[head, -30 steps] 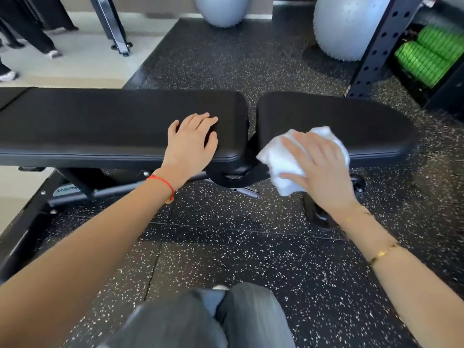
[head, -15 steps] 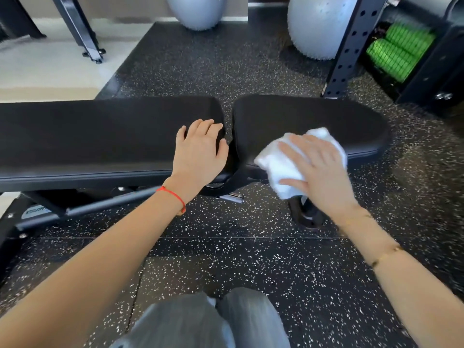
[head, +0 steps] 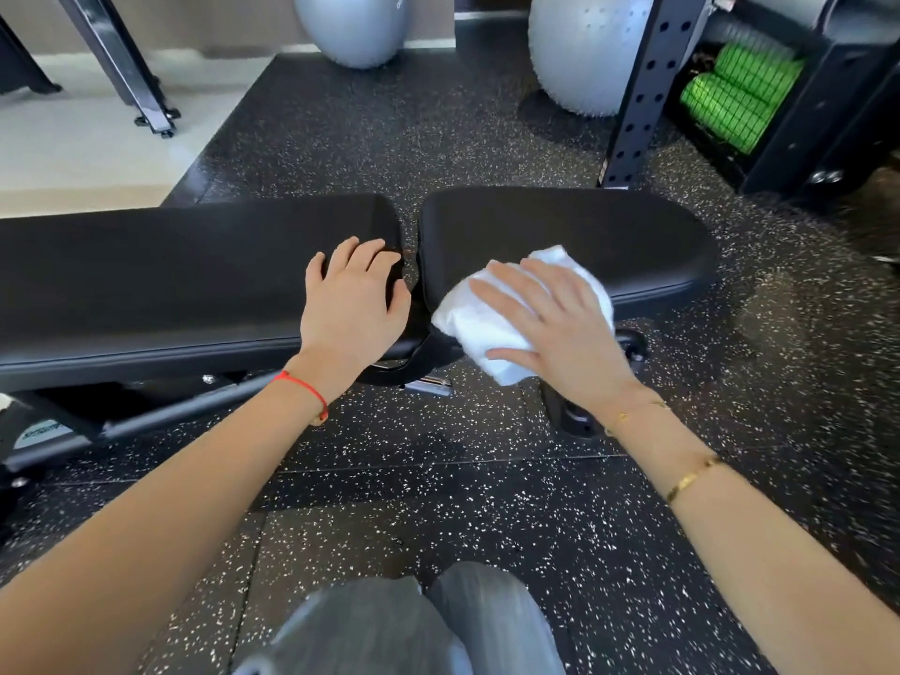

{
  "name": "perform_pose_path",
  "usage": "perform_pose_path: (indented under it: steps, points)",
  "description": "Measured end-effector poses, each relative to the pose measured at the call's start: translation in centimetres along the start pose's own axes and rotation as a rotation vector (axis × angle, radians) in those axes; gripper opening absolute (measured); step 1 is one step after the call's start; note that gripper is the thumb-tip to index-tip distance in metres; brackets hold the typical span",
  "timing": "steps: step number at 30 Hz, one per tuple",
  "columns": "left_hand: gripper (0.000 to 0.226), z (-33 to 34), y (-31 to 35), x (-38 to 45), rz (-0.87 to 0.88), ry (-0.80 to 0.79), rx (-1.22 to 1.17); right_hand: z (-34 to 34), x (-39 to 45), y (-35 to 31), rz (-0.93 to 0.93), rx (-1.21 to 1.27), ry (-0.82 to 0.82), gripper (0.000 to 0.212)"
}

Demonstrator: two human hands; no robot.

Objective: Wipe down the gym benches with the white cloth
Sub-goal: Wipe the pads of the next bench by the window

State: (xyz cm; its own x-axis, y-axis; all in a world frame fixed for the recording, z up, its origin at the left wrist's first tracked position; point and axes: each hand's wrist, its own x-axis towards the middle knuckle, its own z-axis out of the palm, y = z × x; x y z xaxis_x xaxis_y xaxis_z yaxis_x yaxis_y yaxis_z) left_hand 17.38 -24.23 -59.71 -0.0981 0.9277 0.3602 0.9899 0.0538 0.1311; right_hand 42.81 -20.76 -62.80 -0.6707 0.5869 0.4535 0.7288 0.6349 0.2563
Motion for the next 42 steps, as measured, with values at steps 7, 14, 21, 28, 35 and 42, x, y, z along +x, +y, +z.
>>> perform_pose_path:
  steps: [7, 14, 21, 28, 35, 42]
  points:
    - [0.041, 0.1, -0.1, 0.0, 0.006, -0.008, 0.007, -1.2, -2.9, 5.9, 0.206, 0.056, -0.091, 0.075]
    - [0.039, 0.2, -0.2, -0.1, 0.02, 0.017, -0.004, -0.4, 1.2, -2.2, -0.005, 0.045, -0.027, 0.072]
    - [0.039, 0.3, -0.3, -0.2, 0.03, 0.023, 0.009, -0.8, -4.1, 7.6, 0.248, 0.154, -0.107, 0.076]
    - [0.039, 0.0, -0.2, -0.2, 0.034, -0.01, 0.021, -2.7, -4.8, 10.5, 0.262, 0.262, -0.16, 0.07]
    - [0.035, -0.5, 0.1, -0.3, 0.012, 0.029, -0.044, -4.8, -4.0, 6.4, 0.416, 0.233, -0.1, 0.056]
    - [0.033, -1.6, 0.1, 0.0, 0.032, 0.015, -0.107, -5.2, 0.0, 2.0, 0.567, 0.267, -0.071, 0.048]
